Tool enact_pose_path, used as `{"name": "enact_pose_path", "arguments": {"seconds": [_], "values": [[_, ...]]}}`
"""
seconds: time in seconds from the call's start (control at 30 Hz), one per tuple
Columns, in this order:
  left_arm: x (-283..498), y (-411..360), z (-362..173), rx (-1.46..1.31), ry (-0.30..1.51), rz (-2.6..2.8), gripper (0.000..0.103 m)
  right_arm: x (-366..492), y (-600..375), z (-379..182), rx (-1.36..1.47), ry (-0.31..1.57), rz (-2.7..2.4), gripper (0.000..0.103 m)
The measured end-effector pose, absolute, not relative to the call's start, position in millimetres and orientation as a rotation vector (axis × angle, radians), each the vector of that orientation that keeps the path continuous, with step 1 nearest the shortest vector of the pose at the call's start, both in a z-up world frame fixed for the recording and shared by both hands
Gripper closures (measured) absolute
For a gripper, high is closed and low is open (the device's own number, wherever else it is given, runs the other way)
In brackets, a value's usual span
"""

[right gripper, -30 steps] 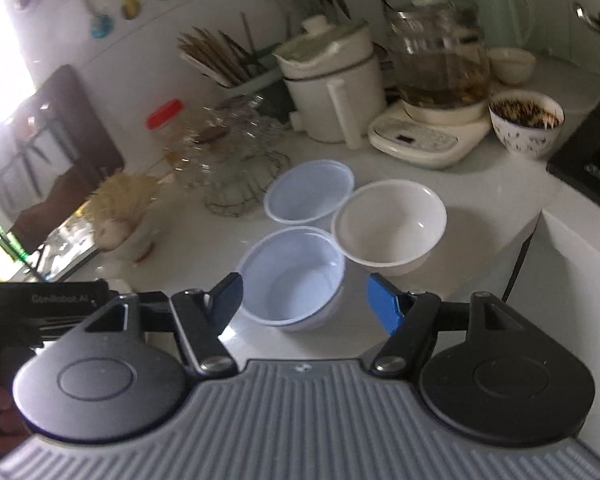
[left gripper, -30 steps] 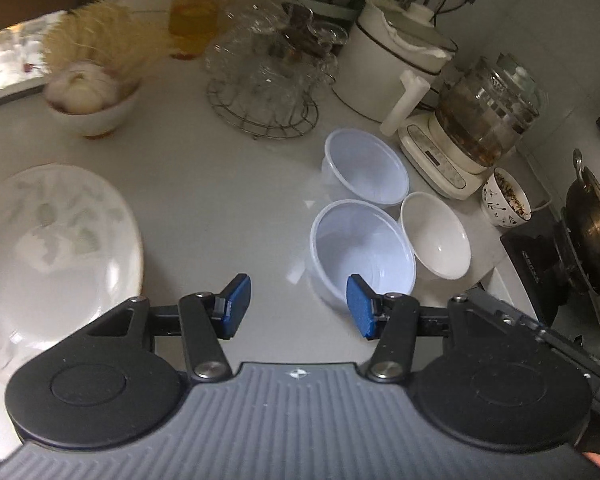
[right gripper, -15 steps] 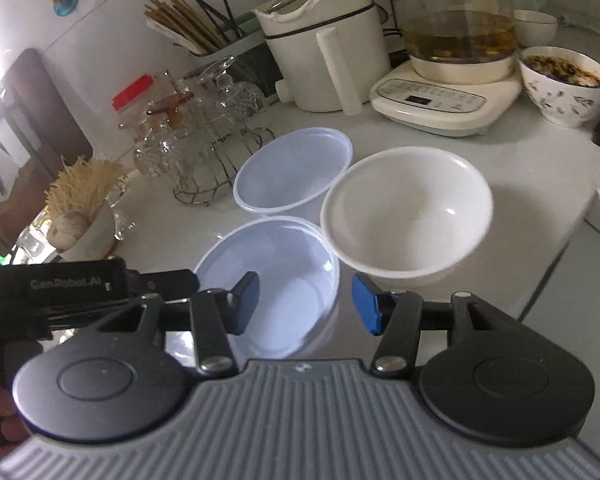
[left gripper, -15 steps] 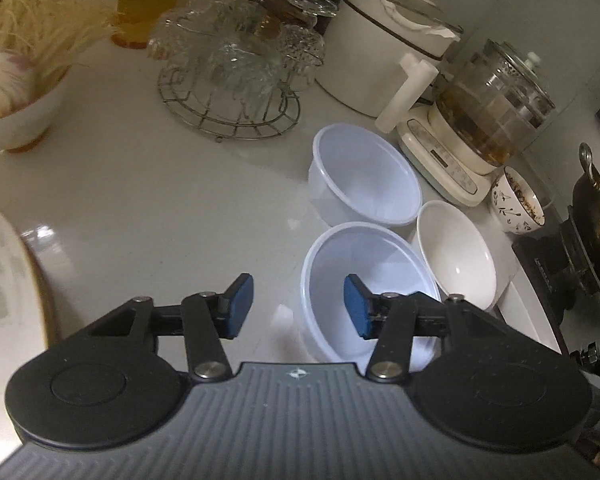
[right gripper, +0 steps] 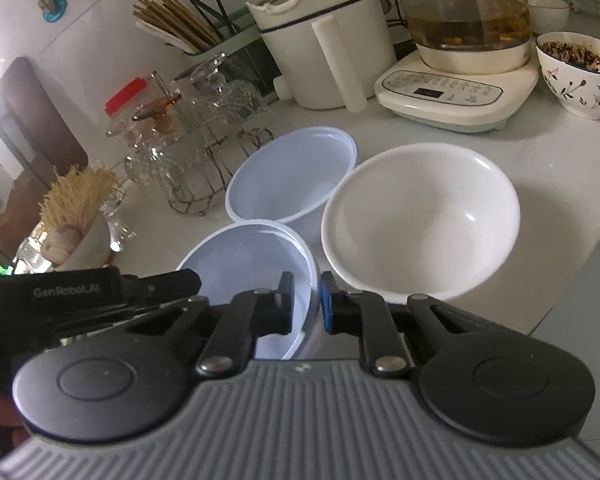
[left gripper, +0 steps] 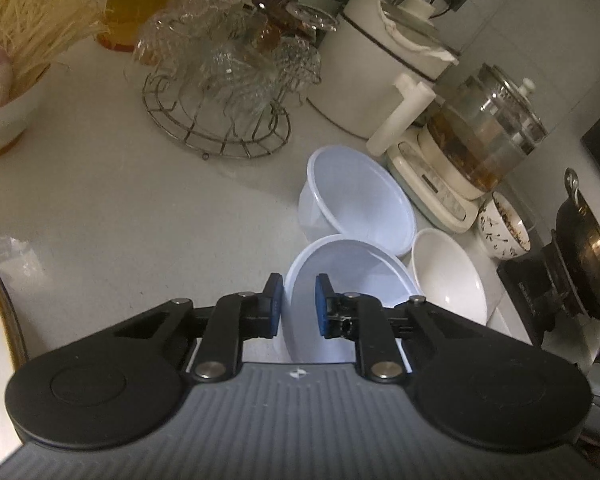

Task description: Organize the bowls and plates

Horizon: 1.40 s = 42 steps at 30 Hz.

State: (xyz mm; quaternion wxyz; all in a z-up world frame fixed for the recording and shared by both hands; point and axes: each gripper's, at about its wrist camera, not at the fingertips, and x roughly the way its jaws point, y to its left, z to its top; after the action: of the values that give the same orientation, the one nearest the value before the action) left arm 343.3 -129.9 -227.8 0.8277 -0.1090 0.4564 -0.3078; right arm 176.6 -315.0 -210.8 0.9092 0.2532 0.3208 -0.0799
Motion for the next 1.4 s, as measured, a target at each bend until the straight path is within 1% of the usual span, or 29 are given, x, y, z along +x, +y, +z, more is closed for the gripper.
{"name": "enact_pose_path", "arguments": {"seconds": [0.43,0.67,1.2,1.23,1.3,1.33,1.37,1.4], "values": [[333.9,-76.7,-192.8,-0.22,0.957,-0.52,0.083,198.4,-274.3,-184.7,0.476,0.689,-0.015,0.087],[332.4,-55.1,-196.8,-0.205,0.961,-0.463,0.082,213.8,-253.8,-189.1,0.422,0.7,0.041,0.087],[331.6,-47.8,-209.3,-0.177,0.945,-0.44,0.081,222.8,-244.6,-206.0,0.392,0.725,0.057,0.085],[331.7,-46.7,-209.5,-0.179,0.944,-0.437,0.08,222.7,-244.3,-205.8,0.389,0.722,0.057,0.085],[332.1,-44.9,-209.7,-0.18,0.945,-0.429,0.073,222.2,-243.9,-204.5,0.384,0.715,0.053,0.084],[331.8,-43.9,-209.1,-0.179,0.942,-0.424,0.066,222.0,-243.9,-203.6,0.383,0.714,0.048,0.084],[331.9,-43.4,-208.1,-0.179,0.938,-0.421,0.062,221.7,-244.2,-202.6,0.383,0.713,0.042,0.083],[331.4,-42.8,-206.6,-0.18,0.934,-0.421,0.061,221.1,-244.6,-201.5,0.383,0.714,0.033,0.079]]}}
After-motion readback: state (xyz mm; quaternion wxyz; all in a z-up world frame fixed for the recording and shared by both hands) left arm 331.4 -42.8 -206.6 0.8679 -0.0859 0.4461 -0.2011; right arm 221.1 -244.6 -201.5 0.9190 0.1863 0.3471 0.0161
